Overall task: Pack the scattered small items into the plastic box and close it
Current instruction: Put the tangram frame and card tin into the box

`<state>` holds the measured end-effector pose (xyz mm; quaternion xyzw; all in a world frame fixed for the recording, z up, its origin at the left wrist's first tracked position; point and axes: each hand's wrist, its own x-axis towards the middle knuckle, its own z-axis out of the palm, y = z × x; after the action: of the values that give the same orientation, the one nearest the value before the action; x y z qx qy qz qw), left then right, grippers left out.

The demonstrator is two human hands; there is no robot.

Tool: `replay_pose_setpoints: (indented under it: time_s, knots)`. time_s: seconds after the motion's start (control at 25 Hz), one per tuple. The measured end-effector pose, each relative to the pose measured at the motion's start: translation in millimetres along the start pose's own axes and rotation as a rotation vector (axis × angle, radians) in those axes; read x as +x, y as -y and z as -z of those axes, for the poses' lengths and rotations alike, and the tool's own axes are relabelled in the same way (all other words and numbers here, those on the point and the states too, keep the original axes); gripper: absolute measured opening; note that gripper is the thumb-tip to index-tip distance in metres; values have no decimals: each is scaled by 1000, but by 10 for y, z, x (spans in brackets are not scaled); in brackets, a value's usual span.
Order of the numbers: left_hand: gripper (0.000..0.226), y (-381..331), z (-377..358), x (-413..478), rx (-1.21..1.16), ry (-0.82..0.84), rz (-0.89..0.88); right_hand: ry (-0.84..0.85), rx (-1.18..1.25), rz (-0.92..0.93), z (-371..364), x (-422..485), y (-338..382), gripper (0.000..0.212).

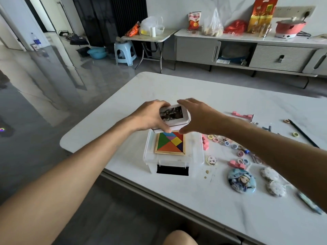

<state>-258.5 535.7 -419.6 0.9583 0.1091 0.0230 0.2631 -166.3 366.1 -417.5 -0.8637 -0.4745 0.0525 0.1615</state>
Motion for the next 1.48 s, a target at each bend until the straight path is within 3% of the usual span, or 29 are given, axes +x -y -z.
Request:
replay_pose_setpoints:
  time_s: [0.12, 0.28, 0.36, 0.44, 0.64, 0.76, 1.0, 1.24, 1.32, 1.48]
  knots:
    - [73, -45, -55, -29, -14, 3, -8, 24, -149, 14, -37, 88, 46, 70]
    - [98, 117, -94, -76, -104, -79, 177, 80, -72, -163, -186, 273, 85, 55]
    - [81, 230, -185, -142, -152, -66, 355, 131, -4, -287, -353, 310, 82, 40]
    - [41, 329, -299, -199, -248, -49, 416, 145, 29, -369, -554, 337, 93, 30]
    - [12, 430, -430, -166, -206, -102, 344, 73, 130, -513, -882, 405, 92, 35]
    - [24, 435, -437, -181, -255, -106, 325, 46, 141, -555, -988, 397, 61, 40]
    - [13, 453, -458, -186, -260, -118, 321, 37, 238, -608, -1072, 365, 50, 51]
    - [15, 454, -470, -156, -238, -119, 335, 409, 39, -446, -1055, 202, 180, 125]
    - [23, 448, -485, -140, -224, -125, 342, 409, -22, -431, -1097, 139, 195, 124]
    - [27, 470, -505, -124, -239, -116, 362, 285, -1, -444, -1127, 151, 174, 99]
